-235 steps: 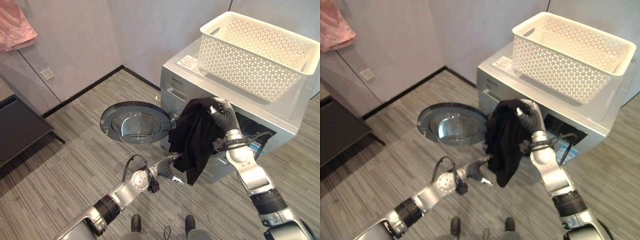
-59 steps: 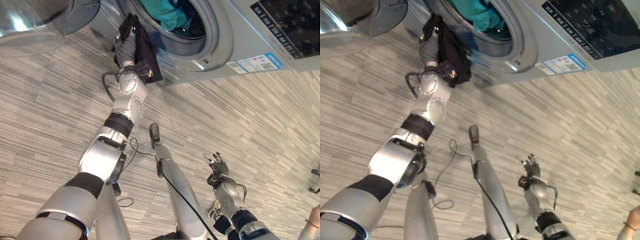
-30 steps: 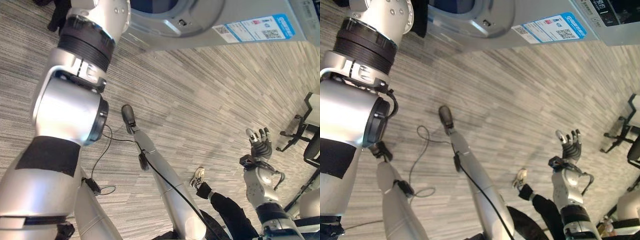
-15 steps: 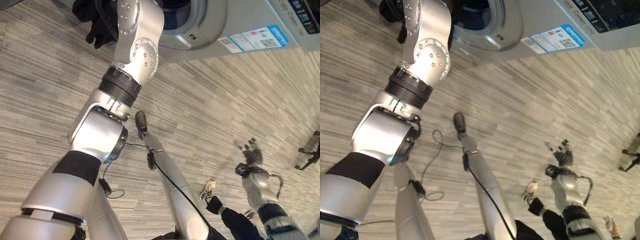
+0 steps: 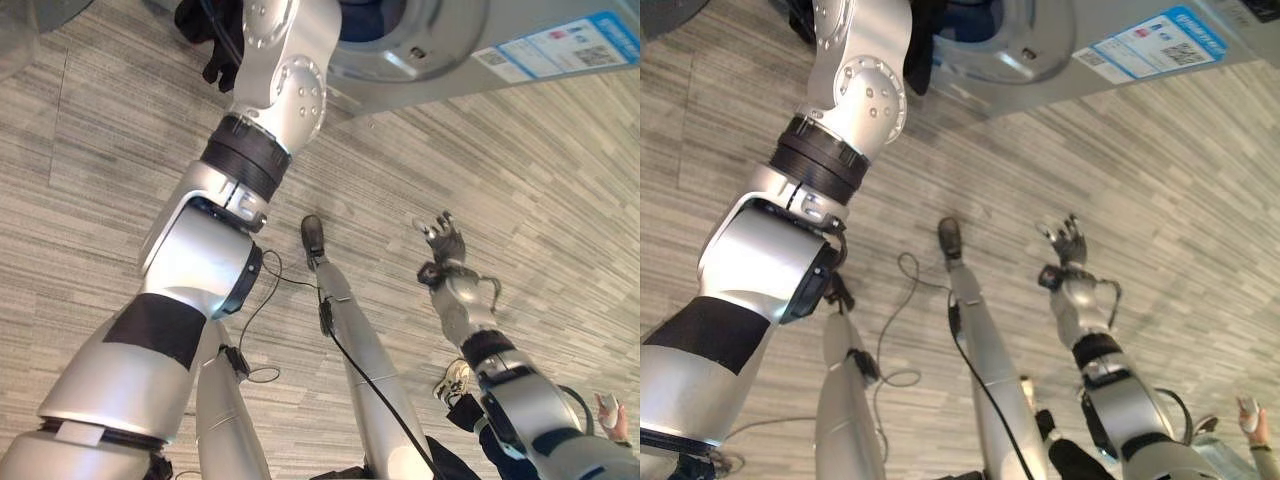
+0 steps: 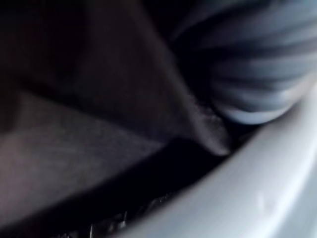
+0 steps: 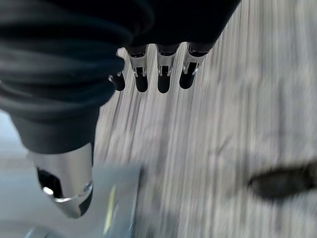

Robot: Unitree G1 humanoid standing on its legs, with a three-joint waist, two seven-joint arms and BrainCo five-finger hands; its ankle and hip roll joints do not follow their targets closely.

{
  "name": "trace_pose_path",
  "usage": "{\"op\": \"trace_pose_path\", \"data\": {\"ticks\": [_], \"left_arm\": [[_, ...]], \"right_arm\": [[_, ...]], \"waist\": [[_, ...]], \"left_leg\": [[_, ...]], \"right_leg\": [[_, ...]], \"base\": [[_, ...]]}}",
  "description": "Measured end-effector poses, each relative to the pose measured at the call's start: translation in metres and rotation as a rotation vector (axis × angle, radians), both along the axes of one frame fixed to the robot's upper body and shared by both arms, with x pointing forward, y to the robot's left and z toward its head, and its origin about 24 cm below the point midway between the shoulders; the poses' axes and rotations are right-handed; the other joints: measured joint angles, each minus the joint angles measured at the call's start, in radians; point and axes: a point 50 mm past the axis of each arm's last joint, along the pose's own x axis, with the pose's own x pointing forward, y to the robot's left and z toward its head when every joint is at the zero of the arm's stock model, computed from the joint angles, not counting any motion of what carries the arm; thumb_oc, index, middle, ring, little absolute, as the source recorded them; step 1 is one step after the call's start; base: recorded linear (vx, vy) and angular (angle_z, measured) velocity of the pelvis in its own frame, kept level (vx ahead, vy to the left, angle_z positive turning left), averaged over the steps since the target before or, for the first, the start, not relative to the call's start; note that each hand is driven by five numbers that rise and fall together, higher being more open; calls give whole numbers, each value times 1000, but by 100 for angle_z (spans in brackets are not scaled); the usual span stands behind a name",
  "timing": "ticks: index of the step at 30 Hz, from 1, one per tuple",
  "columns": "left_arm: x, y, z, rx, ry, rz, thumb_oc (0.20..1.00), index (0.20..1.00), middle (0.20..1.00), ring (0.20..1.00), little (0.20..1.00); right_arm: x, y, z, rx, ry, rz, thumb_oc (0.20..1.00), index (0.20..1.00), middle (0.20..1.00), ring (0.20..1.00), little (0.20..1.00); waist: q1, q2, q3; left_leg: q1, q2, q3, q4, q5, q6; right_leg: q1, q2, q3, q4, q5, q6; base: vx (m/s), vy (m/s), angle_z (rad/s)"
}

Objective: Grab the laundry basket,head to the washer,open it,put in the laundry and shut it.

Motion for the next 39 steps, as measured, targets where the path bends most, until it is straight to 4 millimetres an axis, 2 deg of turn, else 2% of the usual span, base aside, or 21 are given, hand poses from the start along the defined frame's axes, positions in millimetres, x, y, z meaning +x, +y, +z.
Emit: {"op": "trace_pose_path", "data": {"ticks": [4, 10, 12, 14, 15, 17, 18, 20, 22, 24, 25, 26, 27, 28, 30, 31, 33, 36, 39], "left_arm": [[-1, -4, 0, 16, -4, -12, 200, 200, 200, 200, 200], [-7, -2, 13, -63, -26, -82, 200, 200, 200, 200, 200], [-12, -3, 22, -221, -25, -208, 200, 200, 200, 200, 200], [-16, -11, 21, -256, -32, -276, 206, 206, 206, 206, 206], [-26, -22, 18, -277, -67, -351, 1000, 1000, 1000, 1000, 1000], [-31, -39, -2, -295, -59, -424, 1000, 1000, 1000, 1000, 1000], [-28, -48, -19, -230, -36, -421, 1000, 1000, 1000, 1000, 1000], [-20, -58, -33, -82, 4, -355, 1000, 1000, 1000, 1000, 1000], [-10, -54, -37, 31, 22, -248, 1000, 1000, 1000, 1000, 1000], [9, -40, -43, 320, 38, -1, 1000, 1000, 1000, 1000, 1000], [11, -39, -44, 359, 43, 25, 1000, 1000, 1000, 1000, 1000], [16, -37, -49, 521, 33, 116, 1000, 1000, 1000, 1000, 1000], [19, -34, -53, 587, 37, 155, 1000, 1000, 1000, 1000, 1000], [24, -30, -59, 737, 18, 219, 1000, 1000, 1000, 1000, 1000], [26, -27, -61, 803, 14, 241, 1000, 1000, 1000, 1000, 1000], [27, -20, -62, 887, -6, 267, 1000, 1000, 1000, 1000, 1000], [29, -16, -63, 950, -23, 294, 1000, 1000, 1000, 1000, 1000], [29, -15, -64, 1013, -47, 324, 1000, 1000, 1000, 1000, 1000], [29, -17, -65, 1046, -58, 325, 1000, 1000, 1000, 1000, 1000]], "right_arm": [[5, 12, 9, 20, -27, 33, 1000, 1000, 1000, 1000, 1000], [6, 32, 23, 140, -88, 64, 1000, 1000, 1000, 1000, 1000], [2, 47, 36, 267, -159, 77, 1000, 1000, 1000, 1000, 1000], [-2, 50, 36, 291, -175, 84, 1000, 1000, 1000, 1000, 1000], [-7, 47, 33, 290, -187, 84, 1000, 1000, 1000, 1000, 1000], [-13, 35, 23, 266, -179, 57, 1000, 1000, 1000, 1000, 1000], [-17, 24, 14, 255, -160, 26, 1000, 1000, 1000, 1000, 1000], [-21, 7, 6, 265, -139, -40, 1000, 1000, 1000, 1000, 1000], [-23, -4, 3, 257, -133, -76, 1000, 1000, 1000, 1000, 1000], [-25, -19, 1, 210, -130, -101, 1000, 1000, 1000, 1000, 1000], [-26, -21, 0, 201, -128, -106, 1000, 1000, 1000, 1000, 1000], [-26, -24, -1, 184, -126, -109, 1000, 1000, 1000, 1000, 1000], [-27, -25, -1, 179, -126, -109, 1000, 1000, 1000, 1000, 1000], [-28, -27, -2, 166, -130, -100, 1000, 1000, 1000, 1000, 1000], [-30, -28, -4, 161, -131, -93, 1000, 1000, 1000, 1000, 1000], [-36, -31, -8, 156, -138, -74, 1000, 1000, 1000, 1000, 1000], [-45, -36, -20, 154, -119, -69, 1000, 1000, 1000, 1000, 1000], [-51, -39, -30, 152, -94, -68, 1000, 1000, 1000, 1000, 1000], [-53, -39, -33, 149, -91, -56, 1000, 1000, 1000, 1000, 1000]], "waist": [[11, 9, -2], [10, 17, -4], [4, 25, -2], [1, 32, -3], [1, 33, -3], [1, 34, -3], [-1, 36, -3], [-9, 36, -3], [-21, 36, -3], [-22, 36, -3], [-22, 36, -3], [-23, 36, -3], [-23, 36, -3], [-22, 37, -3], [-22, 37, -3], [-20, 38, -2], [-19, 48, -4], [-19, 52, -3], [-19, 52, -3]], "left_leg": [[-8, 1, -2, 0, 0, 0], [-36, 1, 5, 0, 2, -4], [-46, 3, 13, -1, 0, -1], [-46, 5, 14, -1, -2, 1], [-46, 4, 14, -1, -6, 6], [-46, 4, 11, -1, -6, 6], [-44, 4, 7, -1, -6, 6], [-42, 3, 4, -1, -6, 6], [-40, 0, 3, -1, -6, 6], [-38, 0, 3, -1, -6, 6], [-38, 0, 3, -1, -6, 6], [-36, 0, 1, -1, -4, 5], [-34, 1, 2, -1, -3, 2], [-31, 1, 2, -1, -3, 3], [-31, 1, 2, -6, -4, 3], [-32, 1, 2, -7, -5, 3], [-37, 5, 0, -7, -9, 2], [-40, 5, 0, -6, -6, 6], [-39, -1, -1, -2, 1, -2]], "right_leg": [[-6, 0, -3, 0, 0, 0], [-43, 3, 13, 3, 0, 0], [-57, 7, 17, 4, 2, 0], [-58, 7, 16, 4, 1, 0], [-58, 7, 16, 5, 1, 0], [-58, 7, 15, 9, 0, 0], [-53, 5, 11, 11, 0, 1], [-49, 2, 8, 12, 0, 1], [-47, -1, 8, 13, 0, 1], [-46, -2, 8, 15, 0, 1], [-46, -2, 8, 16, 0, 1], [-46, -1, 7, 19, 0, 1], [-46, -1, 8, 23, 0, 1], [-46, -1, 8, 27, -1, 1], [-46, -1, 9, 28, -2, 1], [-46, -1, 10, 28, -4, 1], [-47, -1, 0, 28, -7, 0], [-47, -4, -7, 28, -7, 0], [-47, -11, -11, 33, -7, 0]], "base": [[3, 25, 0], [12, 12, -1], [37, -18, -5], [28, -28, -1], [14, -39, 1], [5, -31, 2], [0, -23, 4], [-9, -20, 4], [0, 0, 0], [0, 0, 0], [0, 0, 0], [0, 0, 0], [0, 0, 0], [0, 0, 0], [0, 0, 0], [0, 0, 0], [6, 22, 5], [2, 11, 1], [-4, 8, 1]]}}
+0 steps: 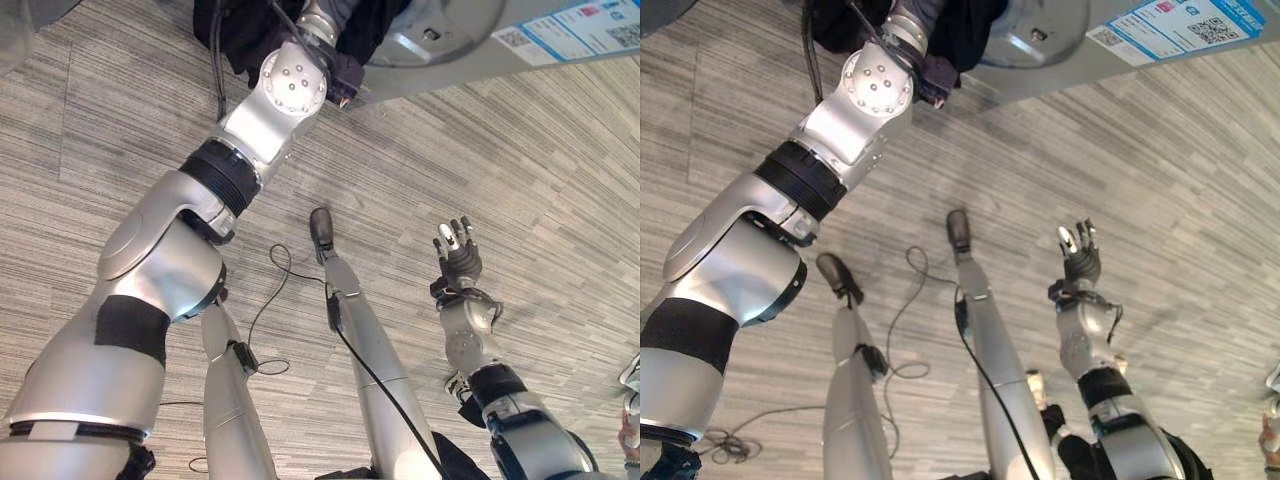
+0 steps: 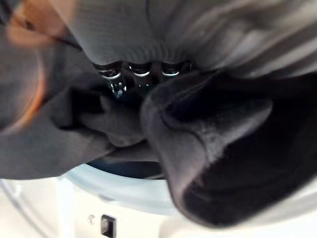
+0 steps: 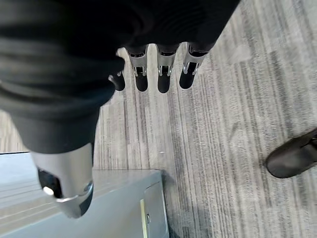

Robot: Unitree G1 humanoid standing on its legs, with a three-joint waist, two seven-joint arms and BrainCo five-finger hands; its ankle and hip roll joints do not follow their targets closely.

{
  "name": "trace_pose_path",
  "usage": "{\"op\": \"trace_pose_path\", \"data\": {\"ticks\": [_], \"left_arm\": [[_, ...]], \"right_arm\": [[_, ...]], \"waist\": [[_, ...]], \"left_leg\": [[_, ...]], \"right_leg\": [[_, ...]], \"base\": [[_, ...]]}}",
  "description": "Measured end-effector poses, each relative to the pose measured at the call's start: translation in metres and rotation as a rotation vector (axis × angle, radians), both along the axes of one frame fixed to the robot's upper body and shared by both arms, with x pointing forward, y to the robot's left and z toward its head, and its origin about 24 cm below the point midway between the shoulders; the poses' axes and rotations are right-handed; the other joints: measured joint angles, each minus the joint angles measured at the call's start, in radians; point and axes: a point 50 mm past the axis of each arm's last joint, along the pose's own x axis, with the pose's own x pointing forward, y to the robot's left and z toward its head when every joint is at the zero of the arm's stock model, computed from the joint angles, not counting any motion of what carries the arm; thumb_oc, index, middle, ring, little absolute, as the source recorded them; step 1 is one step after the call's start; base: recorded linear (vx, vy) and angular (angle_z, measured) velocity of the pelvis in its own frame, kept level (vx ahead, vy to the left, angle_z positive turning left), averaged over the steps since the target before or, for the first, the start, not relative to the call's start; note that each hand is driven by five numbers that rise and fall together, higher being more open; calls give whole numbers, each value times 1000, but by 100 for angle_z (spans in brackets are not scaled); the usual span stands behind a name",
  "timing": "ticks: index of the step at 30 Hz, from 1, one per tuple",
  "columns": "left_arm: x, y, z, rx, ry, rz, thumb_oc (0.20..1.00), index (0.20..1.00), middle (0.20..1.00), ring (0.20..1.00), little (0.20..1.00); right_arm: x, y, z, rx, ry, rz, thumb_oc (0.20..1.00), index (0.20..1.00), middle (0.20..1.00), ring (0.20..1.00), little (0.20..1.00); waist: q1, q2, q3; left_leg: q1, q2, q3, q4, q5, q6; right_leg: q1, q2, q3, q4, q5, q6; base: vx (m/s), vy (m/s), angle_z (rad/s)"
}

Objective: Grab the laundry basket,head to the washer,open it,put in the laundry and shut it.

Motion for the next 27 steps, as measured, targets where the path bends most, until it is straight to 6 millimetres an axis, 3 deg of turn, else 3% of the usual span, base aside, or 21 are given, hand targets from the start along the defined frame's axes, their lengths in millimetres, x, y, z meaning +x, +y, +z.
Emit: {"op": "trace_pose_path", "data": {"ticks": [6, 11, 14, 17, 27], "left_arm": [[4, 12, 3, 326, -111, 173, 1000, 1000, 1000, 1000, 1000], [-1, 18, 36, 661, -404, 500, 1000, 1000, 1000, 1000, 1000], [-4, 1, 33, 847, -586, 602, 1000, 1000, 1000, 1000, 1000], [-10, -28, 24, 889, -670, 576, 1000, 1000, 1000, 1000, 1000], [-9, -34, 14, 748, -555, 507, 1000, 1000, 1000, 1000, 1000]], "right_arm": [[0, 0, 1, -9, -16, 24, 1000, 1000, 1000, 1000, 1000], [0, -2, 1, 12, -22, 29, 1000, 1000, 1000, 1000, 1000], [0, -2, 4, 13, -40, 40, 1000, 1000, 1000, 1000, 1000], [0, -1, 9, 4, -63, 50, 1000, 1000, 1000, 1000, 1000], [0, -2, 31, -11, -159, 64, 1000, 1000, 1000, 1000, 1000]], "waist": [[4, 1, 1], [19, 14, -5], [25, 27, -12], [24, 27, -12], [22, 27, -12]], "left_leg": [[13, -16, -4, 0, 6, 1], [11, -24, -23, -2, 7, 8], [4, -23, -22, -5, -1, 9], [-3, -18, -21, -5, -2, 8], [-7, -15, -23, -3, -3, 11]], "right_leg": [[0, -18, -3, 34, -2, 3], [0, -26, -3, 55, -23, 10], [-1, -26, -2, 46, -24, 10], [-2, -22, -4, 33, -24, 10], [-3, -20, -14, 32, -24, 10]], "base": [[-13, 30, 5], [-7, 10, 9], [0, 0, 0], [0, 0, 0], [0, 1, 0]]}}
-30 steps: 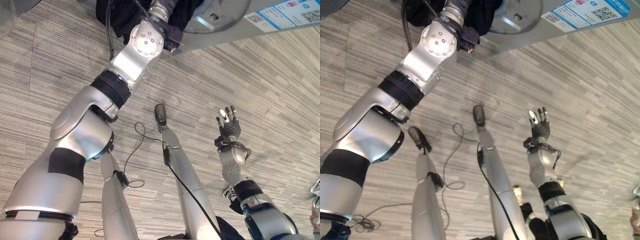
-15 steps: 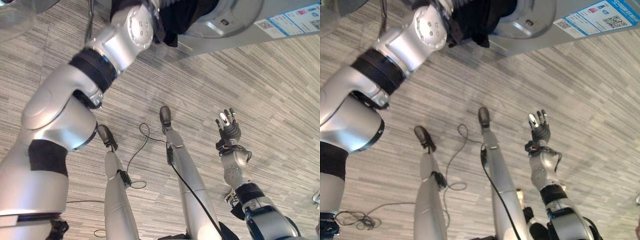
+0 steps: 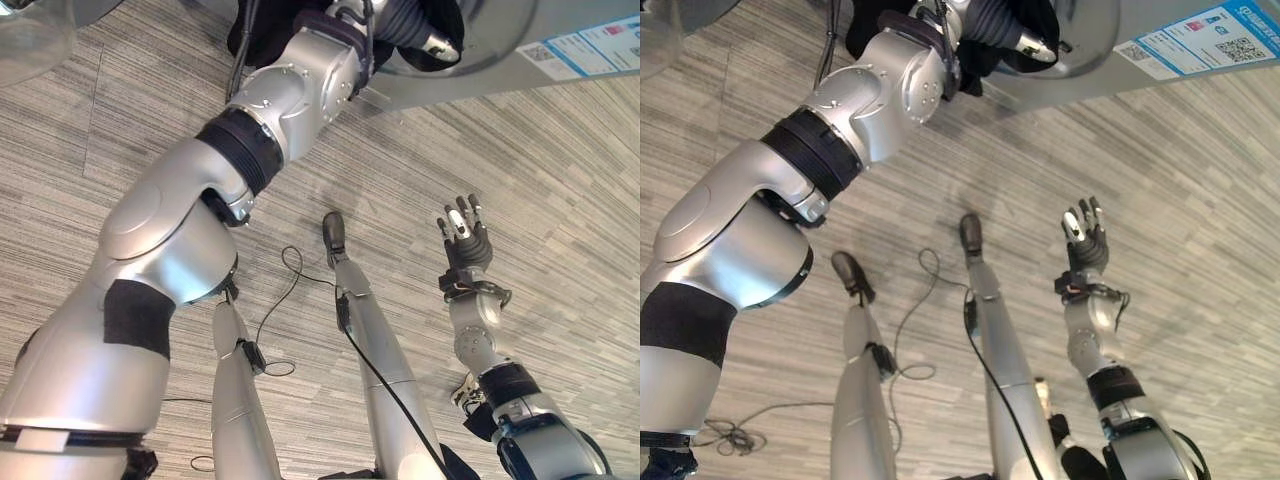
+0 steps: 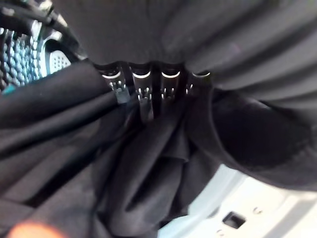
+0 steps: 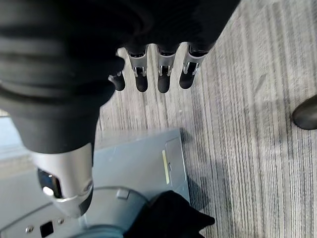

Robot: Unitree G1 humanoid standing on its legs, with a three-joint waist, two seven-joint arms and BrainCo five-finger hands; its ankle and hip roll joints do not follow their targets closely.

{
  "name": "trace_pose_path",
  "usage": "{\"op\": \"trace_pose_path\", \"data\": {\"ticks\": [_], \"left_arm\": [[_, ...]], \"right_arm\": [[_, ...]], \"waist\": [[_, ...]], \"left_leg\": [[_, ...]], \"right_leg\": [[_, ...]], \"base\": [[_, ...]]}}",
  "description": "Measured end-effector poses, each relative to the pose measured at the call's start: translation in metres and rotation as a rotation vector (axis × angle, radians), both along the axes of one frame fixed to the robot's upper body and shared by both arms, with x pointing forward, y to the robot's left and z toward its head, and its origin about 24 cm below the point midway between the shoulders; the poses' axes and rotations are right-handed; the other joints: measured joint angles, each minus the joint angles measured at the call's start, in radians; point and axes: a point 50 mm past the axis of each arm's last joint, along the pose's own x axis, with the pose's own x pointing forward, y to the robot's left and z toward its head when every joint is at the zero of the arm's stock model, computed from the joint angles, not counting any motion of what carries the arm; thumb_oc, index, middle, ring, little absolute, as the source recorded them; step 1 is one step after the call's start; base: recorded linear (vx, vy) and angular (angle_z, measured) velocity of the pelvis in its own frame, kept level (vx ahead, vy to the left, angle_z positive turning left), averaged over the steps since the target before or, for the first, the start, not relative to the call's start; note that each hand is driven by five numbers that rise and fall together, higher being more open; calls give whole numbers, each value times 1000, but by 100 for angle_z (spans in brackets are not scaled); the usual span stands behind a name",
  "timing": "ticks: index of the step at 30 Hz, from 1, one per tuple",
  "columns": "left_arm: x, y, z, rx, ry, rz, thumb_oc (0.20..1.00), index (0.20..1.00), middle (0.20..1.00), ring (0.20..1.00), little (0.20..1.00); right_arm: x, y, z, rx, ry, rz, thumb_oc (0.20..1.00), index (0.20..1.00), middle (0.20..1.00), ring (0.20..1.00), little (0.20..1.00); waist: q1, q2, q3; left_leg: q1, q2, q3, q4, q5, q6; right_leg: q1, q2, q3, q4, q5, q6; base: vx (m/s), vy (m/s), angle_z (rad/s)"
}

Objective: Grab the laundry basket,head to the washer,open it,put in the laundry and shut it.

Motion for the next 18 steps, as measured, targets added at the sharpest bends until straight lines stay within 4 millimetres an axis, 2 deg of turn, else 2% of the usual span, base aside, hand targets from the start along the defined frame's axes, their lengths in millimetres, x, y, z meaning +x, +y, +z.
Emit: {"op": "trace_pose_path", "data": {"ticks": [6, 9, 13, 15, 17, 18], "left_arm": [[-1, 0, 0, -12, -17, -5, 1000, 1000, 1000, 1000, 1000], [4, 4, 0, 21, -76, 69, 1000, 1000, 1000, 1000, 1000], [16, 52, 19, 150, -273, 345, 1000, 1000, 1000, 1000, 1000], [20, 86, 27, 289, -373, 503, 1000, 1000, 1000, 1000, 1000], [20, 109, 34, 299, -391, 589, 1000, 1000, 1000, 1000, 1000], [18, 128, 42, 296, -402, 642, 1000, 1000, 1000, 1000, 1000]], "right_arm": [[0, -2, 0, -33, 9, -10, 1000, 1000, 1000, 1000, 1000], [0, 1, 3, -73, 2, 9, 1000, 1000, 1000, 1000, 1000], [-2, 12, 23, -101, -97, 70, 1000, 1000, 1000, 1000, 1000], [-6, 17, 38, -121, -172, 119, 1000, 1000, 1000, 1000, 1000], [-11, 11, 48, -132, -232, 109, 1000, 1000, 1000, 1000, 1000], [-13, 6, 52, -146, -248, 96, 1000, 1000, 1000, 1000, 1000]], "waist": [[0, 0, 0], [-8, 0, 0], [-56, 0, 0], [-83, 0, 0], [-87, 0, 0], [-89, 0, 0]], "left_leg": [[-1, 2, -1, -1, -1, 0], [-4, 3, -2, -1, -4, -2], [-16, 6, 4, 3, -2, -3], [-15, 8, 16, 4, 1, -8], [-14, 8, 26, 4, 0, -11], [-16, 11, 30, 4, -2, -15]], "right_leg": [[0, 0, -4, 0, 0, 0], [0, 1, -6, -5, 0, 0], [-7, 4, -5, -24, 2, -1], [-8, 7, -1, -31, 4, -2], [-14, 11, 11, -31, 5, -2], [-17, 13, 13, -32, 5, -1]], "base": [[0, 0, 0], [4, 22, 0], [7, 56, -3], [16, 43, -8], [22, 21, -9], [16, 6, -7]]}}
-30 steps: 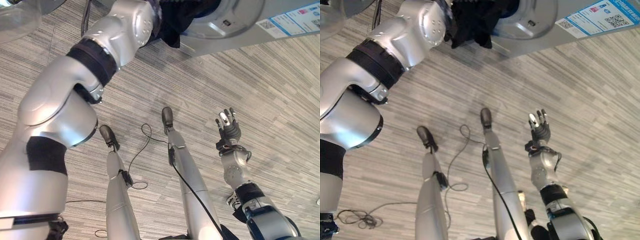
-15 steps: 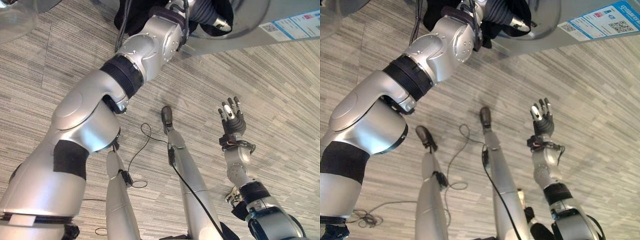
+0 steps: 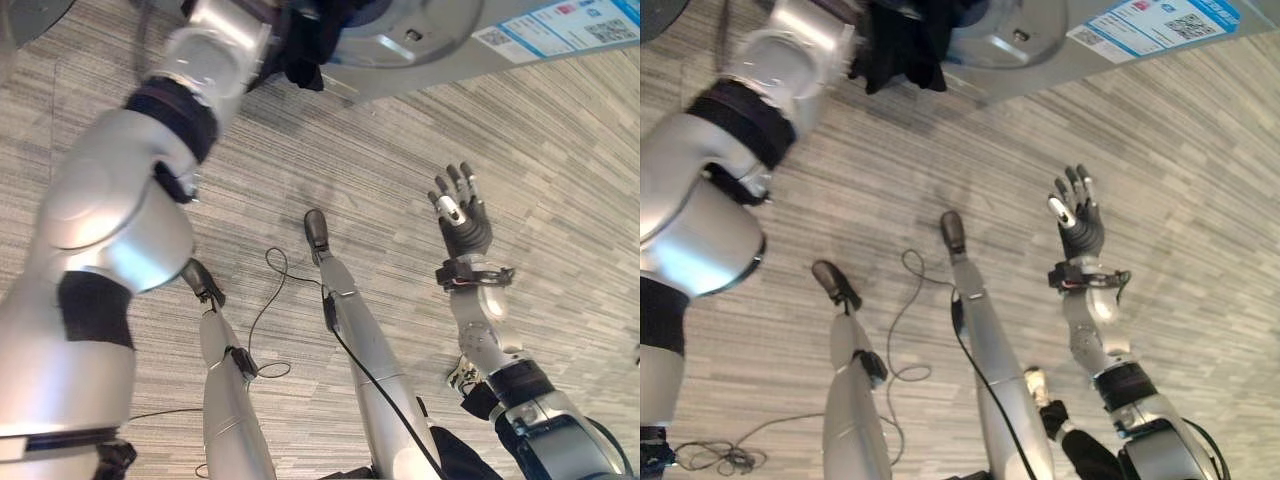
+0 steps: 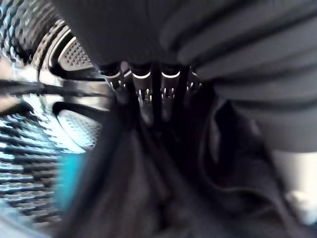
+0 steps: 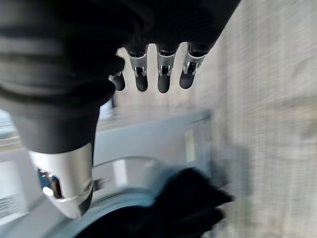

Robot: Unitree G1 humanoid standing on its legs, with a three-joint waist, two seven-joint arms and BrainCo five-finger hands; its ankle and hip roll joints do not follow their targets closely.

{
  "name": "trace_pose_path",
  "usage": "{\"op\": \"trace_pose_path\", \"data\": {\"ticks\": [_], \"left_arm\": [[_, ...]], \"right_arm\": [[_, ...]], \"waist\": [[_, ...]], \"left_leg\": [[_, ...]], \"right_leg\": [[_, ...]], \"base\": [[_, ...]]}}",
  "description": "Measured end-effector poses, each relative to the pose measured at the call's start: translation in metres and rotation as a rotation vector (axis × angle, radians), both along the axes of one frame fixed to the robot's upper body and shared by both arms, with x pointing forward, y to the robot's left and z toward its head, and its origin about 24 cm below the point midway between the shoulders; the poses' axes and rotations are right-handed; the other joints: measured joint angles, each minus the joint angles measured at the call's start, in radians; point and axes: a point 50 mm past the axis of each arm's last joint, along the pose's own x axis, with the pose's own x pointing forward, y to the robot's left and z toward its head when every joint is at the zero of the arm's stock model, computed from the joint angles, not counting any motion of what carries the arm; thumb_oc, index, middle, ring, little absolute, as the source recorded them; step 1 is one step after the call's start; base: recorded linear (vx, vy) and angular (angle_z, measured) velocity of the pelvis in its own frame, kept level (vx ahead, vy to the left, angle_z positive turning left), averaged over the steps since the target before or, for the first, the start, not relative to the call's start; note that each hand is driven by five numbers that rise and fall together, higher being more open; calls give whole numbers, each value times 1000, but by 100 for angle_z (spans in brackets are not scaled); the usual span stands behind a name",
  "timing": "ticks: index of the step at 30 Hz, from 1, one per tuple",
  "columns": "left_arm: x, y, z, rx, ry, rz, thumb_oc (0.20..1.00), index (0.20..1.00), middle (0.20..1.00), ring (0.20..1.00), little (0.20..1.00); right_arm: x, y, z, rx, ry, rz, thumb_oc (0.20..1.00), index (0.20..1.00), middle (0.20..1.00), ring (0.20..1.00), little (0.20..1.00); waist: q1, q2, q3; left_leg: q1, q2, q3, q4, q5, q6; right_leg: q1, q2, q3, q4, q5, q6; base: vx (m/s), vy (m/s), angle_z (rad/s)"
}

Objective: Grab the laundry basket,head to the washer,open it,put in the laundry and shut it.

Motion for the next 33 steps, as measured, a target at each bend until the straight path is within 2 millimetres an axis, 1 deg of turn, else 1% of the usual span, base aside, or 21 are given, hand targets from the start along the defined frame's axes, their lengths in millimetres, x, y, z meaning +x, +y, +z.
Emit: {"op": "trace_pose_path", "data": {"ticks": [1, 2, 3, 4, 6, 9, 10, 12, 13, 14, 15, 16, 18, 23, 24, 25, 26, 29, 31, 32, 33], "left_arm": [[-1, 6, 4, -2, -9, 20, 1000, 1000, 1000, 1000, 1000], [-4, 15, 11, -15, -29, 54, 1000, 1000, 1000, 1000, 1000], [-6, 17, 16, -21, -45, 61, 1000, 1000, 1000, 1000, 1000], [-11, 21, 26, -38, -76, 77, 1000, 1000, 1000, 1000, 1000], [-17, 19, 38, -43, -111, 74, 1000, 1000, 1000, 1000, 1000], [-24, 12, 49, -61, -141, 40, 1000, 1000, 1000, 1000, 1000], [-29, 6, 56, -175, -165, -62, 1000, 1000, 1000, 1000, 1000], [-34, -5, 61, -428, -175, -259, 1000, 1000, 1000, 1000, 1000], [-34, -8, 61, -461, -170, -288, 1000, 1000, 1000, 1000, 1000], [-35, -17, 63, -692, -111, -487, 1000, 1000, 1000, 1000, 1000], [-36, -26, 64, -766, -67, -583, 1000, 1000, 1000, 1000, 1000], [-37, -34, 63, -789, -36, -644, 1000, 1000, 1000, 1000, 1000], [-37, -47, 59, -734, 1, -682, 1000, 1000, 1000, 1000, 1000], [-35, -67, 49, -711, 70, -718, 1000, 1000, 1000, 1000, 1000], [-30, -72, 39, -711, 104, -714, 1000, 1000, 1000, 1000, 1000], [-28, -74, 34, -708, 116, -713, 1000, 1000, 1000, 1000, 1000], [-24, -76, 25, -685, 136, -704, 1000, 1000, 1000, 1000, 1000], [-17, -78, 8, -660, 173, -689, 1000, 1000, 1000, 1000, 1000], [-12, -79, -7, -643, 209, -676, 1000, 1000, 1000, 1000, 1000], [-5, -79, -25, -638, 246, -662, 1000, 1000, 1000, 1000, 1000], [-3, -80, -33, -640, 263, -656, 1000, 1000, 1000, 1000, 1000]], "right_arm": [[-1, -2, 0, -8, 0, -6, 1000, 1000, 1000, 1000, 1000], [-3, -5, -1, -24, 3, -18, 1000, 1000, 1000, 1000, 1000], [-4, -6, -2, -34, 2, -24, 1000, 1000, 1000, 1000, 1000], [-6, -9, -4, -33, 5, -32, 1000, 1000, 1000, 1000, 1000], [-9, -9, -6, -44, 9, -35, 1000, 1000, 1000, 1000, 1000], [-11, -9, -9, -67, 17, -39, 1000, 1000, 1000, 1000, 1000], [-11, -8, -10, -76, 22, -45, 1000, 1000, 1000, 1000, 1000], [-11, -7, -11, -100, 25, -61, 1000, 1000, 1000, 1000, 1000], [-11, -6, -11, -101, 26, -66, 1000, 1000, 1000, 1000, 1000], [-10, -8, -13, -116, 38, -90, 1000, 1000, 1000, 1000, 1000], [-9, -10, -14, -116, 49, -103, 1000, 1000, 1000, 1000, 1000], [-9, -12, -15, -113, 58, -115, 1000, 1000, 1000, 1000, 1000], [-9, -13, -16, -110, 65, -124, 1000, 1000, 1000, 1000, 1000], [-8, -14, -21, -126, 86, -111, 1000, 1000, 1000, 1000, 1000], [-8, -14, -25, -133, 111, -110, 1000, 1000, 1000, 1000, 1000], [-8, -14, -26, -134, 116, -111, 1000, 1000, 1000, 1000, 1000], [-7, -15, -27, -138, 117, -105, 1000, 1000, 1000, 1000, 1000], [-7, -15, -29, -141, 128, -103, 1000, 1000, 1000, 1000, 1000], [-7, -16, -30, -142, 135, -103, 1000, 1000, 1000, 1000, 1000], [-7, -17, -32, -143, 141, -108, 1000, 1000, 1000, 1000, 1000], [-7, -17, -32, -143, 144, -108, 1000, 1000, 1000, 1000, 1000]], "waist": [[-1, 0, 0], [-4, 0, 0], [-4, 0, 0], [-4, 0, 0], [-6, 0, 0], [-6, 0, 0], [-6, 0, 0], [-7, 0, 0], [-7, 0, 0], [-7, 0, 0], [-8, 0, 0], [-10, 0, 0], [-9, 0, 0], [3, 0, 0], [10, 0, 0], [13, 0, 0], [16, 0, 0], [20, 2, 1], [25, 3, 1], [37, 8, -3], [45, 9, -3]], "left_leg": [[0, 2, 0, 0, -1, -1], [0, 6, 0, 0, -2, -2], [-1, 8, 0, 0, -3, -6], [0, 10, 0, 0, -3, -6], [-1, 10, 0, 0, -4, -7], [-1, 9, -1, 0, -4, -7], [-4, 10, -4, 0, -3, -8], [-6, 11, -9, 0, -1, -10], [-6, 11, -10, 0, -1, -10], [-8, 11, -15, 0, -1, -11], [-10, 11, -19, 0, -1, -11], [-11, 10, -22, 0, 0, -11], [-12, 9, -23, 0, 0, -11], [-2, 9, -24, 0, 4, -17], [10, 7, -24, 0, 4, -17], [14, 6, -24, 0, 4, -17], [20, 3, -24, 0, 4, -16], [33, -2, -25, 0, 7, -13], [42, -4, -27, 0, 7, -11], [46, -6, -30, 0, 5, -4], [48, -7, -30, 0, 6, -3]], "right_leg": [[-1, 2, 0, 0, 0, 0], [-1, 5, -1, 0, 0, 0], [-1, 7, -2, 0, 0, 0], [-1, 8, -2, 0, 0, 0], [-1, 8, -2, 0, 0, 0], [0, 8, -3, 0, 0, 0], [0, 8, -5, 0, 0, 0], [0, 7, -13, 1, 0, 0], [1, 7, -13, 1, 0, 0], [2, 4, -19, 1, 0, 0], [1, 4, -22, 1, 0, 0], [2, 3, -24, 2, 0, 0], [2, 2, -24, 2, 0, 0], [11, 2, -24, 2, 0, 0], [20, 0, -24, 9, 0, 0], [20, -2, -24, 16, 0, 0], [26, -4, -24, 16, 0, 0], [39, -9, -23, 18, 0, 0], [50, -13, -23, 18, 0, 0], [56, -14, -24, 18, -1, 0], [58, -15, -23, 18, -1, 0]], "base": [[16, 7, -6], [16, 3, -4], [14, -4, -4], [0, 0, 0], [0, 0, 0], [-2, -14, 0], [-7, -36, 2], [-2, -17, 1], [1, -9, 4], [2, 9, 5], [-4, 17, 5], [-4, 16, 4], [0, 0, 0], [0, 0, 0], [0, 0, 0], [-43, 33, 3], [-29, 23, 3], [-18, 20, 2], [-33, 44, 3], [-38, 49, 3], [-32, 37, 2]]}}
